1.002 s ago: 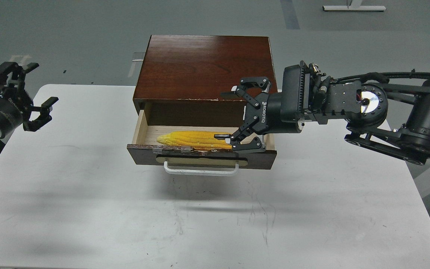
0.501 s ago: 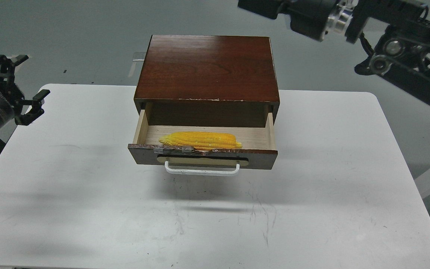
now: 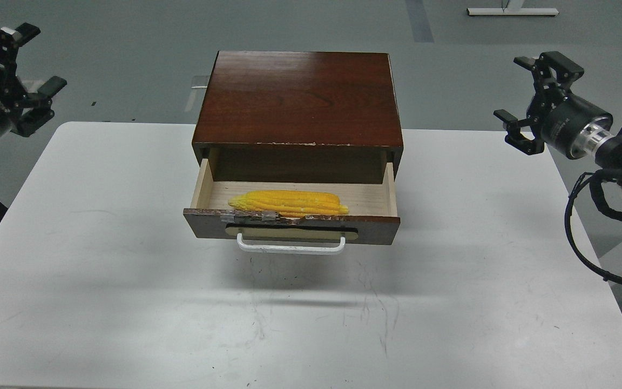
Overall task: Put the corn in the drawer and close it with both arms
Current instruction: 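Move the left gripper down to the front of the drawer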
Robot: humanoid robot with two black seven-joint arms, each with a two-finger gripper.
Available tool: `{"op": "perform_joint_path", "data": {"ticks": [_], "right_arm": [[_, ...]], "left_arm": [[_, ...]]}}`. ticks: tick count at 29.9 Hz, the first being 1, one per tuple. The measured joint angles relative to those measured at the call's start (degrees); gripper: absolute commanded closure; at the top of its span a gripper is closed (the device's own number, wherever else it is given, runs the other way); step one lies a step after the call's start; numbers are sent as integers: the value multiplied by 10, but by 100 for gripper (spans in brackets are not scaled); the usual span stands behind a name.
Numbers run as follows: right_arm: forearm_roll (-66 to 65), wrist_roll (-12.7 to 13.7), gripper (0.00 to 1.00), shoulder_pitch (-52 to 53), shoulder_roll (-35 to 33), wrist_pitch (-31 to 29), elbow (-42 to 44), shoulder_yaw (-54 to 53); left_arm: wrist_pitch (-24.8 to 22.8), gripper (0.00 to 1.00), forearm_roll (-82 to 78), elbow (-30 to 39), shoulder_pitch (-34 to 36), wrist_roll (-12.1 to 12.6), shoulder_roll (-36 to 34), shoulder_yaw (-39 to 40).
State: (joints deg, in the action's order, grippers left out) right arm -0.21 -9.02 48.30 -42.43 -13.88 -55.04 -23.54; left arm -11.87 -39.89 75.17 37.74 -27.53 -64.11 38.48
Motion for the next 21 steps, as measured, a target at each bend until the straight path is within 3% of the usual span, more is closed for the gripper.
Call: {"op": "perform_joint_path", "data": {"ticks": [3, 6, 7, 8, 9, 13, 17, 21], "right_arm": [[0, 0, 0, -8, -6, 0, 3, -5], [0, -1, 0, -12, -12, 0, 4, -6], [0, -1, 0, -14, -12, 0, 5, -6], [0, -1, 1, -16, -13, -1, 4, -6], [0, -1, 1, -17, -13, -1, 5, -5], [-1, -1, 1, -30, -14, -1, 5, -3], [-3, -1, 1, -48, -14, -2, 5, 0], [-6, -1, 1, -60, -13, -3, 8, 5]], "left_arm": [[64, 6, -118, 112, 5, -4, -49, 5], [104, 40, -209, 208, 7, -5, -70, 13], [105, 56, -226, 225, 8, -5, -70, 13], [102, 90, -240, 239, 11, -5, -70, 12], [85, 100, -250, 247, 14, -5, -67, 10], [-21, 100, -285, 258, 37, -5, -20, 7], [-69, 100, -370, 259, 60, -5, 17, 7], [-149, 100, -391, 259, 70, -5, 44, 11]]}}
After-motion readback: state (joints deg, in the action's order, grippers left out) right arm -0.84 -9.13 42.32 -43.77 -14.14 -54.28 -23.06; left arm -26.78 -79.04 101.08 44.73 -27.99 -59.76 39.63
